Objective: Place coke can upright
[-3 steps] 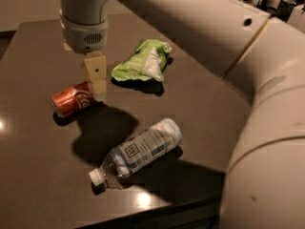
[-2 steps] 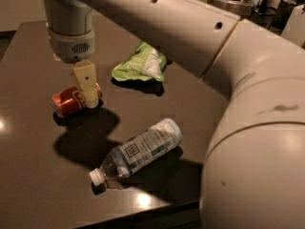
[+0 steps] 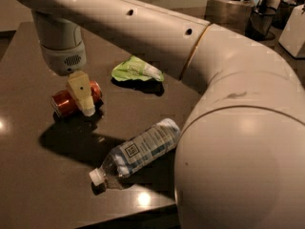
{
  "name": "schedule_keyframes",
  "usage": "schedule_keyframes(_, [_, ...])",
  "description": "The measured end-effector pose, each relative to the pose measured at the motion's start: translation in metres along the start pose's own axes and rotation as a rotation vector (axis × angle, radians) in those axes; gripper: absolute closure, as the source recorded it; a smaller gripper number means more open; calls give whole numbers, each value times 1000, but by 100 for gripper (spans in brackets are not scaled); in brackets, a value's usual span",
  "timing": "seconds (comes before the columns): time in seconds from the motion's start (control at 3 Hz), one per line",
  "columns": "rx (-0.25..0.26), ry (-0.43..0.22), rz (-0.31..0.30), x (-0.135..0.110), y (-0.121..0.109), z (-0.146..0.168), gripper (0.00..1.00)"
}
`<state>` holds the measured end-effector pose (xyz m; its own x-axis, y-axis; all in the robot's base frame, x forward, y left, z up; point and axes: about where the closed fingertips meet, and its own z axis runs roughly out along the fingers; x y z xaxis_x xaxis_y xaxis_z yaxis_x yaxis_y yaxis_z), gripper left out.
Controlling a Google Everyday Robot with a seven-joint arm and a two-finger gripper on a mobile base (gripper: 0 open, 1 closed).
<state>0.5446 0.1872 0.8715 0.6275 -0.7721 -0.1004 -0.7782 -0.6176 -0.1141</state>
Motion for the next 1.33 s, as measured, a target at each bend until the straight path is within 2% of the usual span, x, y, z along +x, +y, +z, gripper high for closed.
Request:
schedule_keyframes(0.33, [-28,19,-9,4,0,11,0])
schedule_keyframes(0.67, [-46,36,10,18,-2,18,0])
schedule_keyframes(1.33, [-69,84,70,44,-3,24,50])
